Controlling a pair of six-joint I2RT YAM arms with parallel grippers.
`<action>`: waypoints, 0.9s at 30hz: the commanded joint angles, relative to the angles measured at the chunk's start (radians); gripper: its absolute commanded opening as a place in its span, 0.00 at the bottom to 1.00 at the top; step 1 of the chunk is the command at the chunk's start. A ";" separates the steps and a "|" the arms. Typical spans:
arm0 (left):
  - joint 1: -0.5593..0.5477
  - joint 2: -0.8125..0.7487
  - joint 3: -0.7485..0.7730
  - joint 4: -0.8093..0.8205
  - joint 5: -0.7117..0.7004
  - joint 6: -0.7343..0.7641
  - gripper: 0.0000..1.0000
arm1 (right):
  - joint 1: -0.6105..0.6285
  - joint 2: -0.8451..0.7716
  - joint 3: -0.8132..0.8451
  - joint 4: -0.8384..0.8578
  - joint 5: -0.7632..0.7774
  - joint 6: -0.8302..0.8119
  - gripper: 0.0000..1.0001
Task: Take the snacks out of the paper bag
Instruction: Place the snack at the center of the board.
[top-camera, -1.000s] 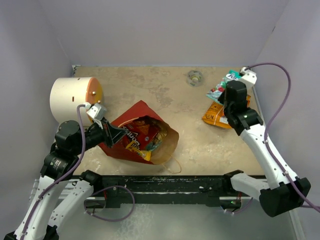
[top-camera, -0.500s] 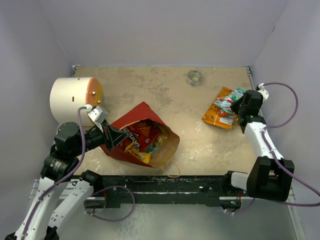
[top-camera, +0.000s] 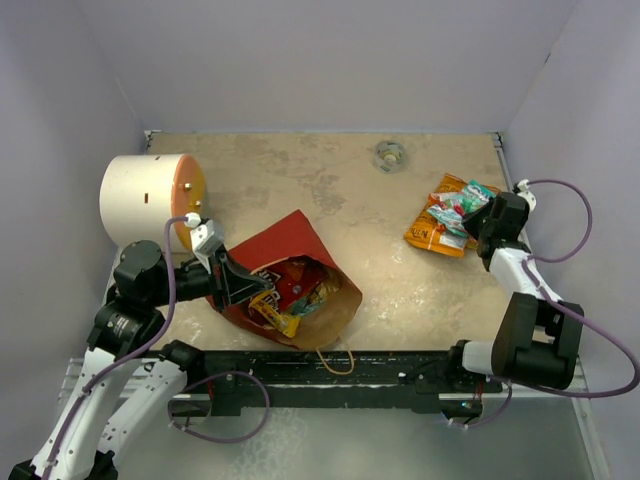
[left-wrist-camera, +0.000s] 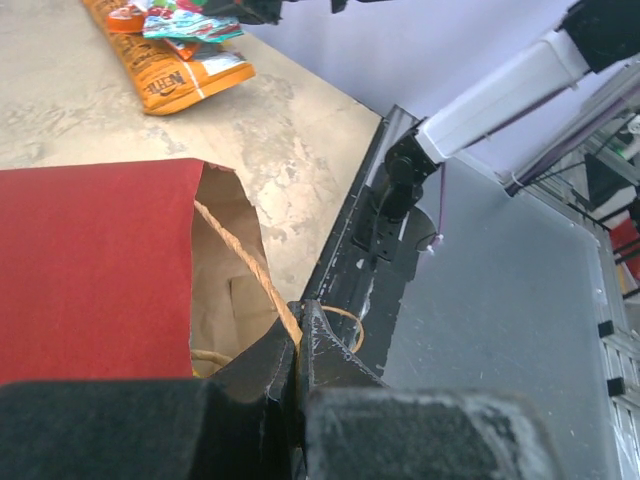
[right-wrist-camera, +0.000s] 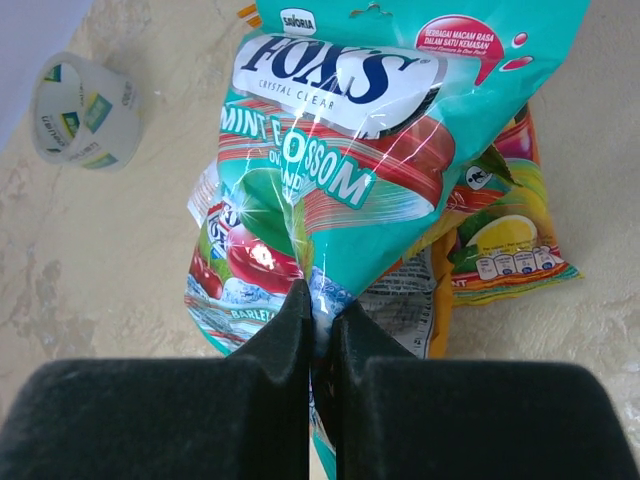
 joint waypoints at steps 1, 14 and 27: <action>-0.002 0.003 -0.001 0.086 0.109 0.017 0.00 | -0.017 0.013 -0.013 -0.015 -0.020 -0.050 0.07; -0.001 0.008 0.007 0.047 -0.073 0.000 0.00 | -0.017 -0.237 0.018 -0.232 0.049 -0.106 0.66; -0.001 0.013 0.013 0.053 -0.139 -0.012 0.00 | -0.001 -0.459 0.072 -0.304 -0.169 -0.210 0.84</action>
